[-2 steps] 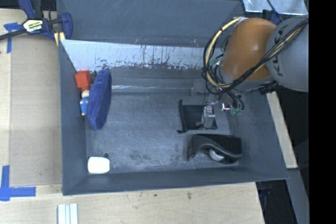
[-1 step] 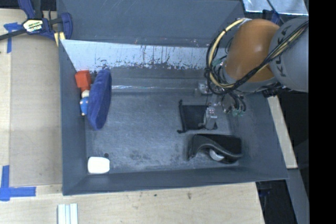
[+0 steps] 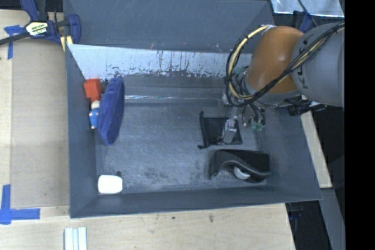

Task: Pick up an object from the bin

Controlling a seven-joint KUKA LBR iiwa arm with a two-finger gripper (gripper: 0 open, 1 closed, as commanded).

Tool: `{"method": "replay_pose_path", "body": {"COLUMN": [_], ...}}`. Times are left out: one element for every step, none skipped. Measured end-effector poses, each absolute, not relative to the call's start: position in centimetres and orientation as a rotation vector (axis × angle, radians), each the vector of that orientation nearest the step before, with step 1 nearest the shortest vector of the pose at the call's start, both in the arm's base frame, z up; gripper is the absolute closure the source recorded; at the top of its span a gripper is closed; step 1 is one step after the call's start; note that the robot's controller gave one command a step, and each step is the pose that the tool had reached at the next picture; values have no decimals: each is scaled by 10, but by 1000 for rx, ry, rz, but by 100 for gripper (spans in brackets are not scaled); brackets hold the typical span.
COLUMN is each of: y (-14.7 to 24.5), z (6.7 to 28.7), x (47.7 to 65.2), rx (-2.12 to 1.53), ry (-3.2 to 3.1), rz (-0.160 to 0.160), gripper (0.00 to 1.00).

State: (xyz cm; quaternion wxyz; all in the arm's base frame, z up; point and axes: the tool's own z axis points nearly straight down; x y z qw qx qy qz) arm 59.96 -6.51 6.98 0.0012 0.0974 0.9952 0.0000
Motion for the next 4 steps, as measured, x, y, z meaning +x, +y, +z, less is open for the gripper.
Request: {"method": "replay_pose_path", "body": {"y": [-65,-66,-66,-67], "z": [70,72,84,187], "x": [600,601,603,606], "rx": [302,301,297,292], "ry": [3123,3120,3121,3115], "rz": [0,0,-1,0], "gripper": [0,100,100,100]}}
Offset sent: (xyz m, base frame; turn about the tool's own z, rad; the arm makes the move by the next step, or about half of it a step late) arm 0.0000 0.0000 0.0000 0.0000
